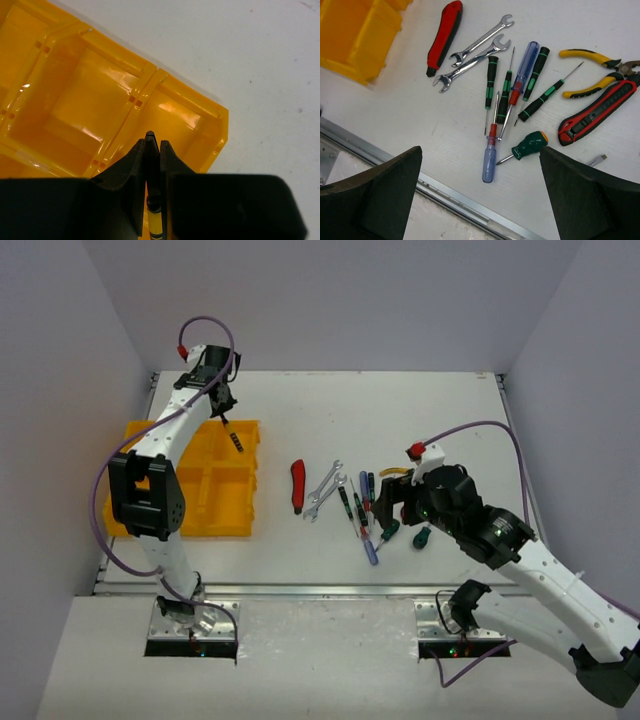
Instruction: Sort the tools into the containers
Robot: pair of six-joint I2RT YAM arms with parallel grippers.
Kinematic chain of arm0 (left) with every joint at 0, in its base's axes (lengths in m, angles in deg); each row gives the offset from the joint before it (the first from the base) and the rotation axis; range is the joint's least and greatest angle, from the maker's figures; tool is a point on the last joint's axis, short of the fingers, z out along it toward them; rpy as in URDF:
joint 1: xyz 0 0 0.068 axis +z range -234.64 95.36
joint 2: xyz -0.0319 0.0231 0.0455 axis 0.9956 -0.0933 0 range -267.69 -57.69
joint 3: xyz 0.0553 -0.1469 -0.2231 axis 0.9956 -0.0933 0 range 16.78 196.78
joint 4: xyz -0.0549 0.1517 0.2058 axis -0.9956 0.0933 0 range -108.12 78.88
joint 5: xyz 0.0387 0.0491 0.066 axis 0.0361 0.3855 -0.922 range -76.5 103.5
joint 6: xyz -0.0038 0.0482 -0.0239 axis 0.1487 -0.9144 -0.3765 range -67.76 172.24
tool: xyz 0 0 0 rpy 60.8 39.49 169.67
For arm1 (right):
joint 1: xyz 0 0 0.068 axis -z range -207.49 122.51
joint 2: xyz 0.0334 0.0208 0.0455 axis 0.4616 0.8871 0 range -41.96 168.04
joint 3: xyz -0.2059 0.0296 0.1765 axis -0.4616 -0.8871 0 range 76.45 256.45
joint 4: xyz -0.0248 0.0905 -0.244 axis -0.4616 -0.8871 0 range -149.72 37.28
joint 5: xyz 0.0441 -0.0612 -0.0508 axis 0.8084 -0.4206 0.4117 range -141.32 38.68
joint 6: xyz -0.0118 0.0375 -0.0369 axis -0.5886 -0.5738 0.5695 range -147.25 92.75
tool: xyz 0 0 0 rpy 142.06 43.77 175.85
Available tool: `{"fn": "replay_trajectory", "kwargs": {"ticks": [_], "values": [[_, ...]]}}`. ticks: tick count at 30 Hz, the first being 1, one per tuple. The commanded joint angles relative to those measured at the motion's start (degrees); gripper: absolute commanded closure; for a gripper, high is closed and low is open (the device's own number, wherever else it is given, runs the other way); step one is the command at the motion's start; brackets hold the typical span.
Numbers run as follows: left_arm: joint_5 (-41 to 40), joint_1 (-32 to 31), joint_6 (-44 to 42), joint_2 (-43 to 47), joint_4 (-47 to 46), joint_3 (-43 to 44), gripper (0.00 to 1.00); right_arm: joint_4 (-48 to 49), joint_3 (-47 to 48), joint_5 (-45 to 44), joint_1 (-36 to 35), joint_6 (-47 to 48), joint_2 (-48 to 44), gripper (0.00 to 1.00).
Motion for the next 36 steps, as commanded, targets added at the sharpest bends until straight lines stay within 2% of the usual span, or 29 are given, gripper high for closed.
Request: {"fn": "replay_trajectory", "kwargs": {"ticks": [1,8,9,11,12,13,14,16,20,23,25,28,32,34,36], "values": [[0.4,1.3,-1.4,-2.6,-0.9,6.9,1.0,0.6,-0.6,-0.6,-0.1,1.1,0.0,0.01],[-0.2,1.3,0.2,-6.3,-0.8,5.0,1.0,3.1,-0.6,-0.1,-0.2,0.3,3.9,0.01],[0.5,1.3,0.2,-6.6,-0.7,4.9,0.95,3.2,-0.4,-0.1,-0.2,0.0,4.7,0.01],[2.1,1.3,0.4,-6.7,-0.7,4.9,0.76,3.3,0.3,-0.9,-0.2,-1.3,6.6,0.01],[2.6,1.2,0.5,-6.5,-0.8,4.8,0.56,3.4,0.4,-2.2,-0.2,-2.2,7.2,0.01],[3.7,1.2,0.6,-5.5,-0.8,4.7,0.44,3.7,0.5,-3.5,-0.2,-3.3,7.8,0.01],[4.7,1.2,0.8,-4.4,-0.8,4.7,0.35,4.0,0.6,-4.6,-0.2,-4.6,8.4,0.01],[5.4,1.1,0.9,-2.2,-0.8,4.6,0.23,4.1,1.2,-6.4,-0.2,-7.9,9.5,0.01],[6.5,0.9,0.7,6.7,0.0,4.7,0.13,4.2,4.1,-9.9,0.3,-11.9,15.0,0.01],[8.1,0.6,-0.5,13.4,0.5,2.6,0.1,4.1,7.2,-9.1,3.8,-13.2,18.6,0.01],[9.0,-0.9,-3.0,23.0,-0.6,-2.9,0.01,4.1,8.2,-4.5,9.8,-18.0,23.0,0.01],[11.1,-2.0,-5.1,33.4,-2.6,-11.7,0.0,4.1,9.0,-5.1,16.8,-22.2,28.0,0.01],[15.3,-2.3,-7.9,51.4,-7.0,-27.9,0.0,-0.2,13.4,-13.0,19.4,-31.7,37.4,0.03],[15.4,-2.5,-8.5,56.1,-7.6,-35.0,0.0,-6.6,18.8,-15.1,20.2,-36.5,43.2,0.09],[15.5,-3.0,-8.9,60.9,-8.9,-40.4,0.0,-9.5,23.8,-16.3,20.6,-39.9,47.0,0.11]]}}
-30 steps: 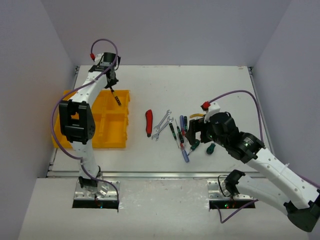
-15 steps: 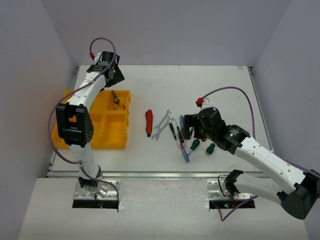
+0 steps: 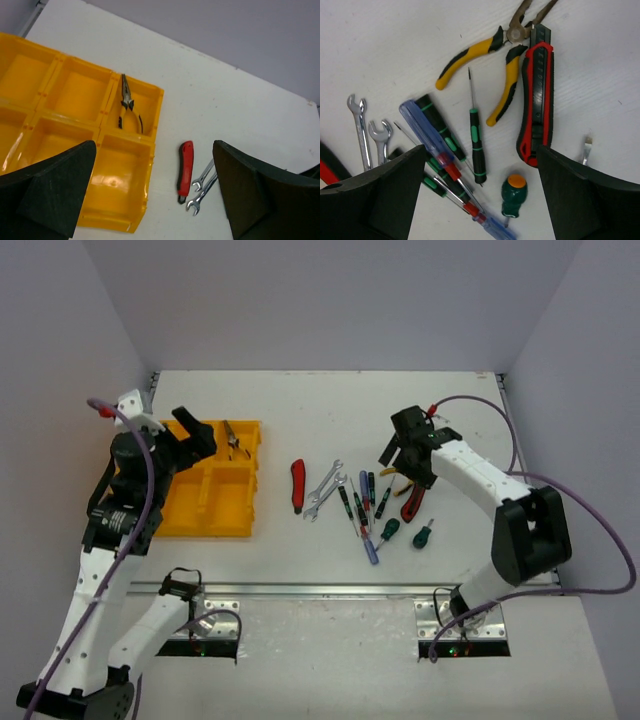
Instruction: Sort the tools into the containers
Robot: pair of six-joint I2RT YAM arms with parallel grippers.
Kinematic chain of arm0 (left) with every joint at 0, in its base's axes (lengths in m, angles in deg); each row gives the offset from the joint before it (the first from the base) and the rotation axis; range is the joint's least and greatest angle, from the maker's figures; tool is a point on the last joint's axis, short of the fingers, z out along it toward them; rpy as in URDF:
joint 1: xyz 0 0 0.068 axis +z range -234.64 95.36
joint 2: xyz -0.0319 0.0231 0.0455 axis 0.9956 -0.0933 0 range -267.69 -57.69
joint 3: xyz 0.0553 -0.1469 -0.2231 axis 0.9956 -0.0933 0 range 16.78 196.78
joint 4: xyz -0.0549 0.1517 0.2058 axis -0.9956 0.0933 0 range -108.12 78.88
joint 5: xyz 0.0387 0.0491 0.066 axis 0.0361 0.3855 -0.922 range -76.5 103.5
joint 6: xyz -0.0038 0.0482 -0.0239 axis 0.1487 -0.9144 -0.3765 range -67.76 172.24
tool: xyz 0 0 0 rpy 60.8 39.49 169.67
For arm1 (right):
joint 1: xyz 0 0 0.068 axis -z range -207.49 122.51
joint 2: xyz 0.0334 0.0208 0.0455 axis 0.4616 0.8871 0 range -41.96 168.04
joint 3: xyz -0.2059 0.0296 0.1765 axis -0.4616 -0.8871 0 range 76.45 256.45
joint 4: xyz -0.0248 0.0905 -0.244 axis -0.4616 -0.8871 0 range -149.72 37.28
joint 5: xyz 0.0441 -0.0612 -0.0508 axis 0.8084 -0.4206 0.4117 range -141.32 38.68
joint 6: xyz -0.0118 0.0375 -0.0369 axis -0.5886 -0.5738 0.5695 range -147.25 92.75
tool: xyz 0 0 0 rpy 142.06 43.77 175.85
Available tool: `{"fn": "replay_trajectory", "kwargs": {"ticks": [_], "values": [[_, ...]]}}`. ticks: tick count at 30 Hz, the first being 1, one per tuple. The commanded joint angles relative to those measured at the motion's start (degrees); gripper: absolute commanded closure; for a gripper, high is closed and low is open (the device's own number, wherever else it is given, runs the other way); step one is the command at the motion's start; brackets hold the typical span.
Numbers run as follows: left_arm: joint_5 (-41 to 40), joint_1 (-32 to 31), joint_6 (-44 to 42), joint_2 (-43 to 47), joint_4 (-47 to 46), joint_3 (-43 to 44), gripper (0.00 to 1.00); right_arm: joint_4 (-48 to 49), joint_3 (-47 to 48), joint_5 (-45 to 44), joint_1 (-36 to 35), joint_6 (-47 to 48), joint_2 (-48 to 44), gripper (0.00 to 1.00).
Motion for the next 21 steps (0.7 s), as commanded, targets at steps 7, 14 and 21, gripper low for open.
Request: {"fn": "replay_trajectory", "kwargs": {"ticks": [7,14,21], "values": [[2.3,-1.5,-3.2,6.3,-4.0,-18.2,0.0,-9.5,10.3,-5.3,1.9,-20.8,12.8,0.3],[4.6,-2.8,-3.6,5.2,-4.6,-18.9,0.0,-9.3,9.2,-5.5,2.0,-23.4,15.3,0.38],[3.9,-3.3,-3.6,6.0,-4.7,-19.1,0.0,-7.1,7.9,-3.3,2.1,-23.3,19.0,0.46]]}}
